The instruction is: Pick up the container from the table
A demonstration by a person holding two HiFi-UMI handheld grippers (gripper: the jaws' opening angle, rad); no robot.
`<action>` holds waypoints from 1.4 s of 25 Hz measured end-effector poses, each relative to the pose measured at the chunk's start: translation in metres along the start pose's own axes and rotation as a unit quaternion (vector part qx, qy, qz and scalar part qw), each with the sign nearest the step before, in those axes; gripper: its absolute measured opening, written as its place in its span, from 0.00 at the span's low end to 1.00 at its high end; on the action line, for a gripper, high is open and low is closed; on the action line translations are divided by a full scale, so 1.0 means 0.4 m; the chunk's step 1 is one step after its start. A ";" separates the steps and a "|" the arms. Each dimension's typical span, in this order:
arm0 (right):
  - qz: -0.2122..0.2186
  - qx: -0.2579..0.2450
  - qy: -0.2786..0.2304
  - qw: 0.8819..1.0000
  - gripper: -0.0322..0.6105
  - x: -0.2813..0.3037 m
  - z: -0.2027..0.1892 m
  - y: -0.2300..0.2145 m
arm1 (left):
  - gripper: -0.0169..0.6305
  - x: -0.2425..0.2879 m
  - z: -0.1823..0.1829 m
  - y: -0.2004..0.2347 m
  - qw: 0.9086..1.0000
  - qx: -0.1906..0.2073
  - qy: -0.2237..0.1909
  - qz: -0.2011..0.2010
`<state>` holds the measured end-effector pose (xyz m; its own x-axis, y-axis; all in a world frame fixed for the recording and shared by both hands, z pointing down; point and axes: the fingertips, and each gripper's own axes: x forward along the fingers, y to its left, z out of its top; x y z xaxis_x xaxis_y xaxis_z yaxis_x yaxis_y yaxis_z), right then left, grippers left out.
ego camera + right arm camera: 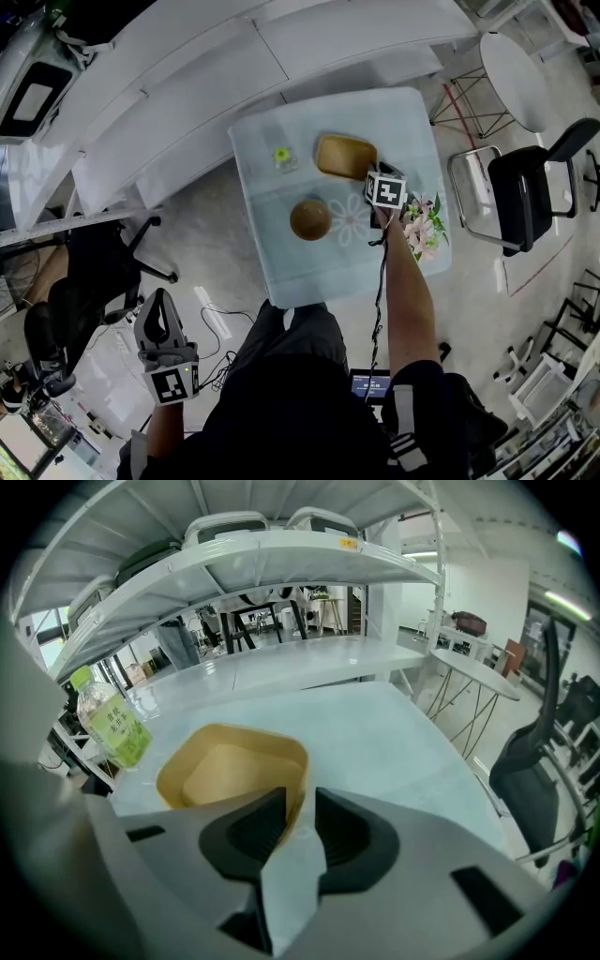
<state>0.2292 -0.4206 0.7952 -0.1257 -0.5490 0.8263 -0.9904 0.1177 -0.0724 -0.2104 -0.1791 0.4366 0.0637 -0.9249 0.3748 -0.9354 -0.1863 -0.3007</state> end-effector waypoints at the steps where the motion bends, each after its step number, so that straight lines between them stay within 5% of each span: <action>1: 0.000 0.001 0.001 1.000 0.20 0.002 -0.002 -0.001 | 0.03 0.002 0.000 0.000 1.000 0.000 0.000 0.000; 17: -0.017 -0.021 0.016 1.000 0.09 0.010 -0.004 0.000 | 0.03 0.008 -0.007 -0.001 1.000 -0.023 0.015 0.009; 35: -0.024 -0.017 0.009 1.000 0.08 0.005 0.001 0.002 | 0.03 0.001 -0.016 -0.004 1.000 -0.022 0.019 0.010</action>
<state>0.2280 -0.4218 0.7967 -0.0767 -0.5396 0.8385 -0.9927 0.1201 -0.0135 -0.2109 -0.1771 0.4429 0.0322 -0.9152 0.4017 -0.9510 -0.1517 -0.2695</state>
